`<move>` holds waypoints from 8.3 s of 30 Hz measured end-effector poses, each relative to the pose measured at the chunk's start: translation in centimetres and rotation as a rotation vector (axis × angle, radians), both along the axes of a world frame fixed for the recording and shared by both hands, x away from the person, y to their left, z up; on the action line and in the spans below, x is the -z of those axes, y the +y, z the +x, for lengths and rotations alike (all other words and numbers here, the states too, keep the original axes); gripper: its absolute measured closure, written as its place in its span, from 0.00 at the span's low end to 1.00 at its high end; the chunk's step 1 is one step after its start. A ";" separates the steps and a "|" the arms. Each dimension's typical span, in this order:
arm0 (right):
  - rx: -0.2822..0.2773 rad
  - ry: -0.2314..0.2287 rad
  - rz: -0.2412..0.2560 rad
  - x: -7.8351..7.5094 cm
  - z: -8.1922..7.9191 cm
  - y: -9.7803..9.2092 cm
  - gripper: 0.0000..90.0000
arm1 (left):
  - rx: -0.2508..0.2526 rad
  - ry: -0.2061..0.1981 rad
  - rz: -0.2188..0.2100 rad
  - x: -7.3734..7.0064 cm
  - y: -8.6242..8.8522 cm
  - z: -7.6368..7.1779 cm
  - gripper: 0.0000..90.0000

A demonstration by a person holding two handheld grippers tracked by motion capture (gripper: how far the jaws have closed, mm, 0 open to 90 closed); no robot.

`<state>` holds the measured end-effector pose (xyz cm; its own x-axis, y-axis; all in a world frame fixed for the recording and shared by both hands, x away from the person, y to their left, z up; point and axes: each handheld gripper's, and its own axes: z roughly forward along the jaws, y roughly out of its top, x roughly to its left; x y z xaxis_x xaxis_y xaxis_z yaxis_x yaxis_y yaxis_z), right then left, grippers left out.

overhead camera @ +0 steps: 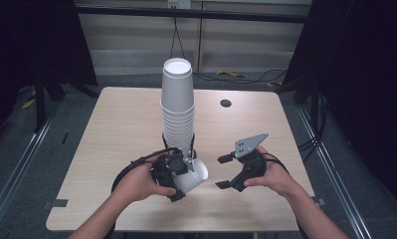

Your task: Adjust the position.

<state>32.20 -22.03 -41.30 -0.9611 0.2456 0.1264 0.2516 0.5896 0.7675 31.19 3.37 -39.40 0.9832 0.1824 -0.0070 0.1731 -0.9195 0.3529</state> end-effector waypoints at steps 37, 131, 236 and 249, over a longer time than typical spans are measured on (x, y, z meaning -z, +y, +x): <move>-0.112 0.023 -0.014 -0.8 -0.1 3.4 0.15 | 0.042 -0.008 0.064 0.0 -2.8 0.4 0.20; -0.018 0.060 -0.058 -0.1 -0.6 -0.2 0.28 | -0.003 -0.005 -0.179 -0.3 1.0 0.9 0.17; -0.086 0.101 0.095 -0.1 -0.2 0.5 0.27 | -0.017 0.035 -0.420 2.4 1.1 0.3 0.14; -0.089 0.080 0.070 -0.1 -0.5 0.7 0.26 | -0.010 0.042 -0.409 2.3 1.1 0.3 0.16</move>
<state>31.73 -21.35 -41.18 -0.9648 0.1474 0.2177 0.2629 0.5582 0.7870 31.45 4.46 -41.69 0.9787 0.1660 -0.1208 0.2034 -0.7029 0.6816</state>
